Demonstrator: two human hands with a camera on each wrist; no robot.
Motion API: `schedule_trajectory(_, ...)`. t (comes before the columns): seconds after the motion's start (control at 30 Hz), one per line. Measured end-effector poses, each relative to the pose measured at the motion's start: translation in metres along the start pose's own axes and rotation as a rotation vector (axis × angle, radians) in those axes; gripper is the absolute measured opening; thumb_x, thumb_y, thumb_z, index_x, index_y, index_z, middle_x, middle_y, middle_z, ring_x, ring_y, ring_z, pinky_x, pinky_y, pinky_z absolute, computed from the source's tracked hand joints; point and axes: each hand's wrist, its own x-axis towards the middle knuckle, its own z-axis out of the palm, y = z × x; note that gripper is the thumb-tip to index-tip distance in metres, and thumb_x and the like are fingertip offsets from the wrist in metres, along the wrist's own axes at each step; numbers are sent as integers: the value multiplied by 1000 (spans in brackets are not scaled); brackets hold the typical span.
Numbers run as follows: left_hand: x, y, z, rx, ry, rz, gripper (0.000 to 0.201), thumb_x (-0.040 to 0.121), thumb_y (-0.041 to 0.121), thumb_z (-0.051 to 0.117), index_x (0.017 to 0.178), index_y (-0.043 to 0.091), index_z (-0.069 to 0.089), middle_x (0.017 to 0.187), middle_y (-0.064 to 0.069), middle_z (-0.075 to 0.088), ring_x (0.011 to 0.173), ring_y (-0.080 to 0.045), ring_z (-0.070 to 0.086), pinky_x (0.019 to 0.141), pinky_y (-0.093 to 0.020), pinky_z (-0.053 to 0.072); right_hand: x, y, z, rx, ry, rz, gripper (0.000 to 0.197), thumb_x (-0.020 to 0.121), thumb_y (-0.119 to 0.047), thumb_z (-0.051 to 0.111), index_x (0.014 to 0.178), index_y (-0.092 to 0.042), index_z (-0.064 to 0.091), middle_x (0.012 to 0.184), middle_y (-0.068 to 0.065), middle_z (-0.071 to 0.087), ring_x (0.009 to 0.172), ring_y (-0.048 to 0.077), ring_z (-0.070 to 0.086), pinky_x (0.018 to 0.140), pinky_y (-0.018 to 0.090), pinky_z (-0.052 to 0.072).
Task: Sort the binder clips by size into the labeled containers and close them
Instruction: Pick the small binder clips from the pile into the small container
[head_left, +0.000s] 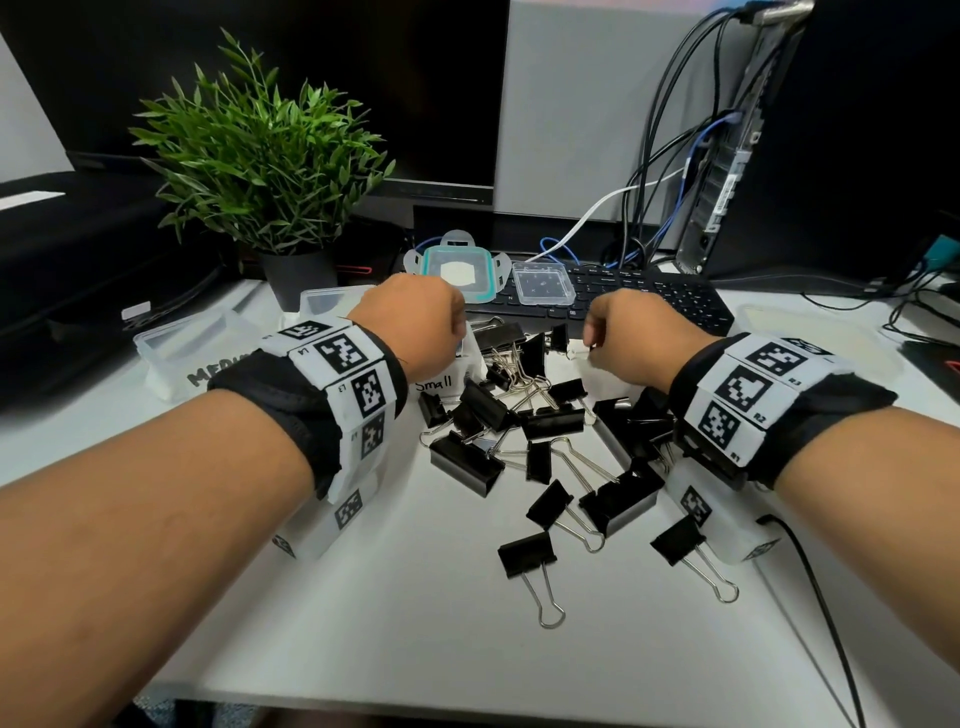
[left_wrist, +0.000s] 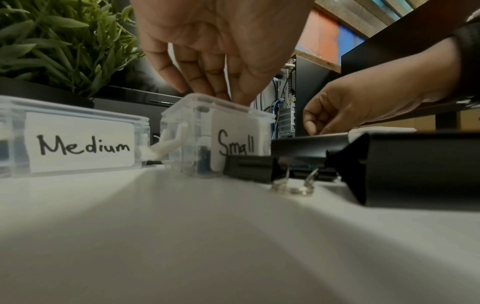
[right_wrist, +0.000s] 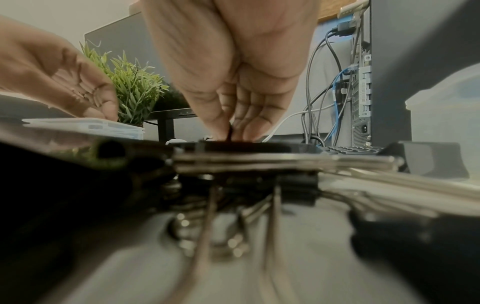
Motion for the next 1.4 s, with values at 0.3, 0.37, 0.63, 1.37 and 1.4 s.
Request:
schedule_trajectory(0.3, -4, 8, 0, -40, -5, 217, 11, 91, 29, 59, 97, 24, 67, 82, 13, 57, 85, -7, 53, 75, -20, 36, -6, -13, 2, 414, -13, -284, 25, 81, 0, 70, 78, -24, 61, 72, -6, 64, 60, 1, 60, 63, 11, 51)
schedule_trajectory(0.37, -3, 8, 0, -46, -10, 220, 14, 90, 33, 61, 98, 24, 67, 86, 10, 62, 85, -8, 55, 75, -21, 40, -8, -15, 1, 464, -30, -292, 24, 80, 1, 70, 78, -21, 62, 71, -4, 65, 57, -2, 60, 62, 10, 51)
schedule_trajectory(0.63, -5, 10, 0, -44, -18, 223, 14, 91, 31, 59, 96, 21, 67, 89, 4, 68, 88, -14, 61, 79, -27, 48, -11, -18, 0, 572, -37, -327, 20, 79, 1, 72, 78, -16, 63, 72, 2, 66, 59, 2, 62, 64, 13, 53)
schedule_trajectory(1.37, -3, -2, -5, 283, -19, -221, 23, 92, 21, 46, 109, 20, 62, 110, -3, 62, 110, -26, 51, 82, -36, 34, 0, -4, 3, -12, -63, -94, 14, 87, -8, 54, 96, -10, 66, 88, -1, 60, 85, 18, 54, 73, 23, 38)
schedule_trajectory(1.4, -3, -2, -4, 266, -34, -213, 22, 92, 20, 47, 108, 20, 62, 110, -3, 62, 109, -26, 52, 82, -36, 36, 1, -3, 3, -15, -65, -80, 15, 88, -7, 53, 97, -10, 65, 89, -1, 59, 85, 18, 53, 73, 23, 38)
